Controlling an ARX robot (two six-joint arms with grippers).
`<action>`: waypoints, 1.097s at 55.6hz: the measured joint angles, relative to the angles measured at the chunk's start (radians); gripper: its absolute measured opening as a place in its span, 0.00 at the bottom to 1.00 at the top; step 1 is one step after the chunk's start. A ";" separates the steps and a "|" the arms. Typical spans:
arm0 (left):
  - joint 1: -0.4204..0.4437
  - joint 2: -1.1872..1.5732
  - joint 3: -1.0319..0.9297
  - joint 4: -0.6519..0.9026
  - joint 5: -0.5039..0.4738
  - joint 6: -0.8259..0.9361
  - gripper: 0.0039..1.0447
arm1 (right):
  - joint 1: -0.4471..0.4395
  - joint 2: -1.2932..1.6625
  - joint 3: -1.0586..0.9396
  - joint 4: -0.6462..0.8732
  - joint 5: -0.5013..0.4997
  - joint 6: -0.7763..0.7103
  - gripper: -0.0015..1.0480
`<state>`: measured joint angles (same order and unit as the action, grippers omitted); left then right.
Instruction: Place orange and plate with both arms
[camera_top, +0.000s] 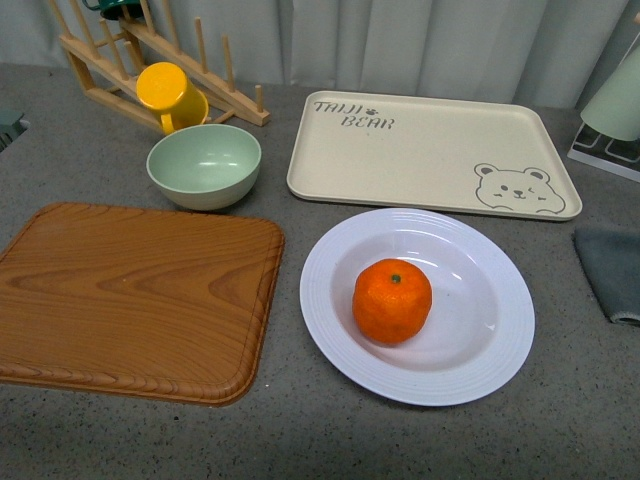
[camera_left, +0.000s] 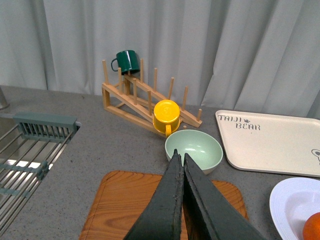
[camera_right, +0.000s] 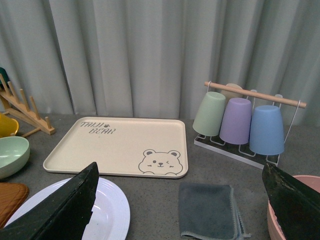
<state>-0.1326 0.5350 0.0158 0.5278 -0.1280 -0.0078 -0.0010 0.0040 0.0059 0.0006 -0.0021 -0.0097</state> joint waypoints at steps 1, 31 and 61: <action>0.003 -0.008 0.000 -0.006 0.002 0.000 0.04 | 0.000 0.000 0.000 0.000 0.000 0.000 0.91; 0.130 -0.277 0.000 -0.266 0.126 0.001 0.04 | 0.000 0.000 0.000 0.000 0.001 0.000 0.91; 0.130 -0.528 0.001 -0.525 0.128 0.001 0.04 | 0.000 0.000 0.000 0.000 0.000 0.000 0.91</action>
<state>-0.0025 0.0067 0.0166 0.0025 -0.0002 -0.0067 -0.0010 0.0040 0.0059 0.0006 -0.0021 -0.0097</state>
